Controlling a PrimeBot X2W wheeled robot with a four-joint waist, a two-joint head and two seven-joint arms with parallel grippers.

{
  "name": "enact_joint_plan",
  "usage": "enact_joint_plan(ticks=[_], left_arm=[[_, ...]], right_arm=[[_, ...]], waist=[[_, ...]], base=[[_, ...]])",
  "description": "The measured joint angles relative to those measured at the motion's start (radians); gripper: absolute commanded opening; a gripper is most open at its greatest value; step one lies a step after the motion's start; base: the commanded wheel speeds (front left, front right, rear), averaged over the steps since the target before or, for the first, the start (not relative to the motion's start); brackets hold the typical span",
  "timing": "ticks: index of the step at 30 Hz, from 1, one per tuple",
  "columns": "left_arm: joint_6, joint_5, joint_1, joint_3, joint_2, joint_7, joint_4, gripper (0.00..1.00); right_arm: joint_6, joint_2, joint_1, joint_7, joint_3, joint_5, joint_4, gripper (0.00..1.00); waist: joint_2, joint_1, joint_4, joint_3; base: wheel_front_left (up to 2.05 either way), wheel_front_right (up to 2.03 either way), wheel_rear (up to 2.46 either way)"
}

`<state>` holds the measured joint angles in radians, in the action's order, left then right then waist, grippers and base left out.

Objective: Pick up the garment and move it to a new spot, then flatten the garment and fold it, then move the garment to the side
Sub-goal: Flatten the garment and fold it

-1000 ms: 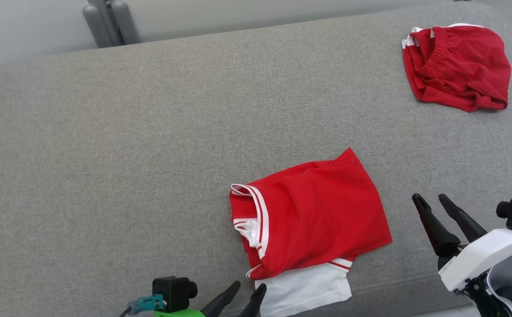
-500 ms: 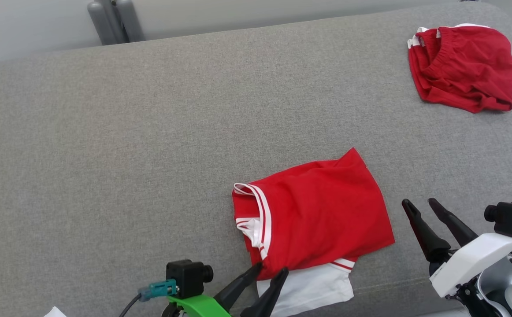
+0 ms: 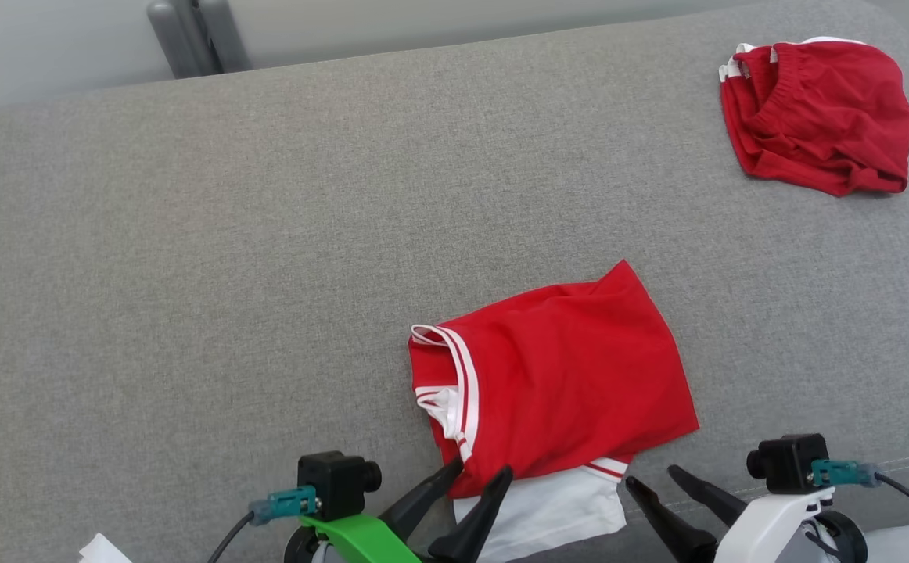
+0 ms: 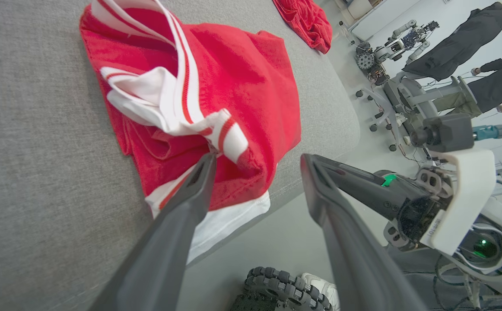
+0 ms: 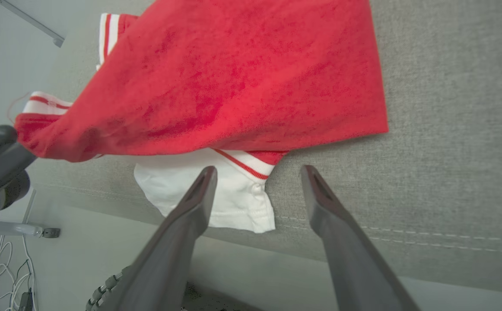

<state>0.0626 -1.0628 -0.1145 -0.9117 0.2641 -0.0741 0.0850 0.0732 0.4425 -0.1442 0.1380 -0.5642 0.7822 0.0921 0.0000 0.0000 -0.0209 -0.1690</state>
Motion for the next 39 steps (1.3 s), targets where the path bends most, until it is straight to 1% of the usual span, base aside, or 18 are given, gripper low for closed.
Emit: enact_joint_plan(ticks=[4, 21, 31, 34, 36, 39], left_arm=[[0.0, 0.012, -0.026, 0.001, -0.007, 0.0, 0.005, 1.0], [0.0, 0.022, -0.07, 0.007, -0.029, -0.001, 0.032, 1.0], [-0.001, 0.021, -0.072, -0.004, -0.038, 0.012, 0.033, 1.0], [-0.001, 0.021, -0.072, -0.004, -0.039, 0.012, 0.033, 1.0], [-0.001, 0.021, -0.072, -0.004, -0.04, 0.012, 0.033, 1.0], [-0.002, 0.021, -0.074, -0.004, -0.044, 0.012, 0.034, 1.0]], right_arm=[[-0.007, -0.014, -0.009, 0.009, -0.027, -0.009, -0.03, 1.0], [-0.013, -0.059, 0.02, -0.005, -0.004, -0.01, -0.169, 1.0], [-0.064, -0.1, 0.073, 0.004, -0.081, -0.037, -0.232, 1.0], [-0.065, -0.109, 0.082, 0.005, -0.084, -0.037, -0.248, 1.0], [-0.073, -0.116, 0.085, 0.005, -0.084, -0.037, -0.258, 1.0], [-0.075, -0.121, 0.085, 0.004, -0.082, -0.033, -0.267, 1.0]], waist=[[0.0, 0.0, 0.005, -0.004], [0.0, 0.0, -0.002, -0.038], [0.0, 0.0, 0.009, -0.041], [0.0, 0.0, 0.013, -0.04], [0.0, 0.0, 0.015, -0.039], [0.0, 0.0, 0.019, -0.039]], base=[[0.0, 0.0, 0.0], [0.0, 0.0, 0.0], [0.0, 0.0, 0.0], [0.0, 0.0, 0.0], [0.0, 0.0, 0.0], [0.0, 0.0, 0.0]])
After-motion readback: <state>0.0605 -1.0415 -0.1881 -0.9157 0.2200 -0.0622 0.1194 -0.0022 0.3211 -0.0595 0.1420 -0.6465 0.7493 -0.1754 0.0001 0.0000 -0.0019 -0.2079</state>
